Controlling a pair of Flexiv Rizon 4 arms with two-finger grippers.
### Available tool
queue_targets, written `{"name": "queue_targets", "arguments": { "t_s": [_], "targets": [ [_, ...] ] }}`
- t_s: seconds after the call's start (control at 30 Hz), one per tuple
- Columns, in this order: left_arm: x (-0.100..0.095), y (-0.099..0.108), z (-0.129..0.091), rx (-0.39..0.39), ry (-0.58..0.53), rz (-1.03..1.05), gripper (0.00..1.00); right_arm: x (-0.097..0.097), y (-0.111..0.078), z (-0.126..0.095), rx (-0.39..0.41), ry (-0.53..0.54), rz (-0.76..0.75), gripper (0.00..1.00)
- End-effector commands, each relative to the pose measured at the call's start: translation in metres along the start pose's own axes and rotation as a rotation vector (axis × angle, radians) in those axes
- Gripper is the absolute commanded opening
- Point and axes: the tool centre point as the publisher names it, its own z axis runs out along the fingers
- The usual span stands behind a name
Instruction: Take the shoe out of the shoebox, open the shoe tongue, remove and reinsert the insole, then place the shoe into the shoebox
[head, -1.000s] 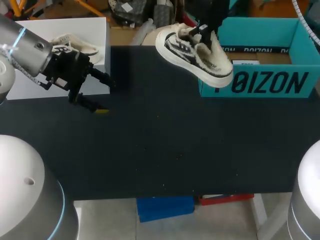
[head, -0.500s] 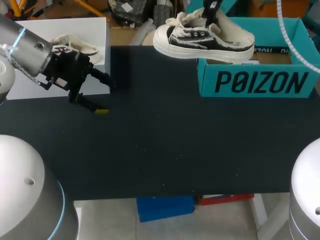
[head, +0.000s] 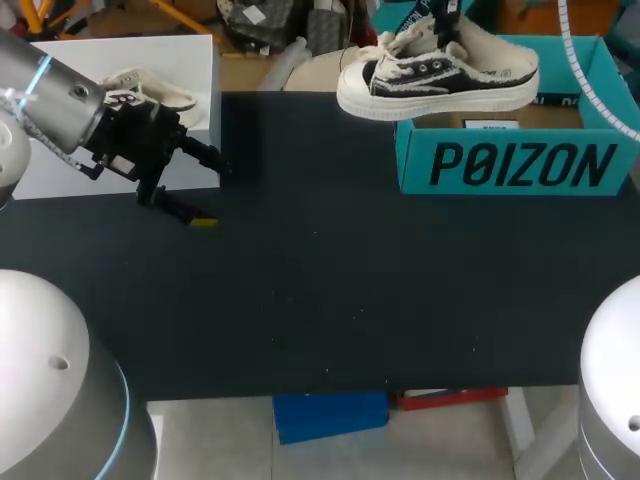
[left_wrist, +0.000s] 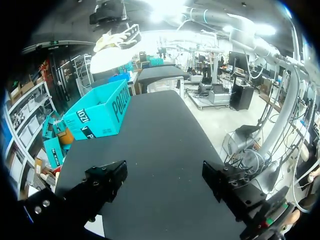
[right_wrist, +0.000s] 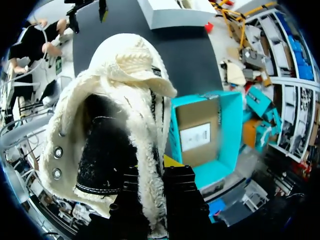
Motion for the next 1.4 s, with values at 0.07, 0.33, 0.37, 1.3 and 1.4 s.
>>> {"name": "queue_targets", "arguments": {
  "t_s": [0.07, 0.33, 0.37, 1.3, 1.4],
  "targets": [
    [0.001, -0.001, 0.0, -0.004, 0.0, -0.001, 1.0, -0.034, -0.017, 0.027, -0.022, 0.027, 0.009, 0.0],
    [0.001, -0.001, 0.0, -0.004, 0.0, -0.001, 1.0, -0.081, -0.049, 0.074, -0.03, 0.039, 0.053, 0.0],
    [0.001, -0.001, 0.0, -0.004, 0.0, -0.001, 1.0, -0.088, -0.055, 0.08, -0.027, 0.04, 0.057, 0.0],
    [0.001, -0.001, 0.0, -0.004, 0.0, -0.001, 1.0, -0.201, -0.105, 0.182, -0.133, 0.12, -0.03, 0.0],
    [0.001, -0.001, 0.0, -0.004, 0.0, -0.001, 1.0, -0.207, -0.105, 0.191, -0.135, 0.131, -0.03, 0.0]
  ]
}}
